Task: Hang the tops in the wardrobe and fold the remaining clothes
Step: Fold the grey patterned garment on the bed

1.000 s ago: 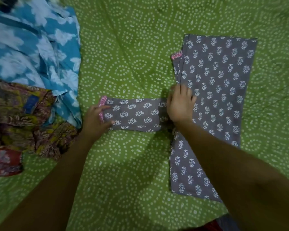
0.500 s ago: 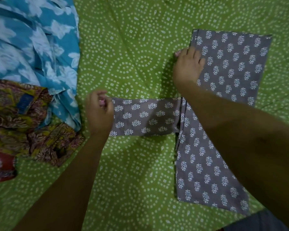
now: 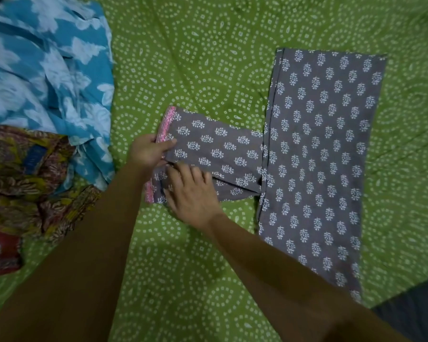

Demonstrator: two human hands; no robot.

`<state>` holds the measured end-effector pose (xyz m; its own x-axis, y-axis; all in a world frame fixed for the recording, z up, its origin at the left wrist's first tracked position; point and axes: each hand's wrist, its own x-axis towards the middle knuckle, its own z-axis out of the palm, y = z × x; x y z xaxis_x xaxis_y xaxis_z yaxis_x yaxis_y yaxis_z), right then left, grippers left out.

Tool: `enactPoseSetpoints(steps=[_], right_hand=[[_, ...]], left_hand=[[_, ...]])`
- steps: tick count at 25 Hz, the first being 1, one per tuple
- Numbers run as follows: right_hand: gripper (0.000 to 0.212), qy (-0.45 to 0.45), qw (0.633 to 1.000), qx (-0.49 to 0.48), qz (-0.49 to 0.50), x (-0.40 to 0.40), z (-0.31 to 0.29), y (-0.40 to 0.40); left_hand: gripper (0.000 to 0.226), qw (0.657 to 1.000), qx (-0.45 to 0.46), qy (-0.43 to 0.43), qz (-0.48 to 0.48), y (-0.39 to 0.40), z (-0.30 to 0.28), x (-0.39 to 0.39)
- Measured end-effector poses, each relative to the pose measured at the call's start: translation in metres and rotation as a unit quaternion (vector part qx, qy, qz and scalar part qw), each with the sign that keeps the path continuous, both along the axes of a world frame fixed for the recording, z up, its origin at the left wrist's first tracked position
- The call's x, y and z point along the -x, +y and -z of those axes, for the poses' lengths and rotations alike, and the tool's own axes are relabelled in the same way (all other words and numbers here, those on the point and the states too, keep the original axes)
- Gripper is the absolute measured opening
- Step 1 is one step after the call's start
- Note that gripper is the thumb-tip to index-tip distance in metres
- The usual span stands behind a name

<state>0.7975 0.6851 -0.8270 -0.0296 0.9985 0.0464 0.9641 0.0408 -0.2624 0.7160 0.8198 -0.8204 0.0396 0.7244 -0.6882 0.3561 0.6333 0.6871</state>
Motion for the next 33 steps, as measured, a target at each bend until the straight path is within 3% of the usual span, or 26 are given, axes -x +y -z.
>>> enactPoseSetpoints(steps=[2,7,12,14,17,20,22,23,25,27,28,31,32,33], right_hand=[[0.041,-0.011,1.000,-0.006,-0.015,-0.007,0.008,-0.020],[0.060,-0.027,0.995,-0.011,0.096,-0.047,0.012,-0.037],[0.040,-0.051,0.994,-0.004,0.096,-0.072,0.014,-0.041],[0.035,-0.037,0.994,0.041,0.099,-0.070,0.013,-0.047],[0.033,0.026,0.988,0.142,0.063,-0.062,0.005,-0.059],[0.041,0.100,0.970,0.222,-0.006,-0.060,-0.002,-0.069],[0.037,0.128,0.978,0.165,0.008,-0.066,-0.005,-0.073],[0.032,0.140,0.981,0.117,0.063,-0.070,-0.005,-0.074],[0.022,0.183,0.948,0.051,0.254,-0.085,-0.003,-0.073],[0.018,0.233,0.881,0.071,0.405,-0.105,-0.001,-0.069],[0.019,0.248,0.869,0.128,0.407,-0.114,0.001,-0.066],[0.023,0.318,0.878,0.252,0.254,-0.130,0.000,-0.064],[0.025,0.382,0.856,0.231,0.259,-0.135,-0.002,-0.065],[0.029,0.471,0.807,0.180,0.307,-0.142,-0.009,-0.066]], left_hand=[[0.010,1.000,0.001,0.015,0.024,-0.004,-0.001,0.008],[0.024,0.998,-0.050,0.002,0.032,-0.047,-0.009,0.033],[0.009,0.995,-0.088,0.047,0.027,-0.082,-0.001,0.053],[0.007,0.987,-0.115,0.105,0.050,-0.083,0.007,0.057],[0.032,0.938,-0.159,0.290,0.109,-0.082,0.018,0.054],[0.049,0.925,-0.137,0.354,0.021,-0.084,0.010,0.032],[0.062,0.915,-0.115,0.387,0.016,-0.085,0.005,0.024],[0.064,0.913,-0.099,0.395,0.036,-0.082,0.005,0.025],[0.059,0.928,-0.071,0.360,0.073,-0.073,0.004,0.028],[0.047,0.952,-0.055,0.295,0.058,-0.063,-0.002,0.029],[0.043,0.957,-0.063,0.281,0.043,-0.060,-0.008,0.025],[0.033,0.949,-0.176,0.262,0.021,-0.065,-0.050,-0.020],[0.029,0.945,-0.229,0.231,0.026,-0.073,-0.067,-0.044],[0.027,0.941,-0.281,0.184,0.047,-0.084,-0.080,-0.071]])
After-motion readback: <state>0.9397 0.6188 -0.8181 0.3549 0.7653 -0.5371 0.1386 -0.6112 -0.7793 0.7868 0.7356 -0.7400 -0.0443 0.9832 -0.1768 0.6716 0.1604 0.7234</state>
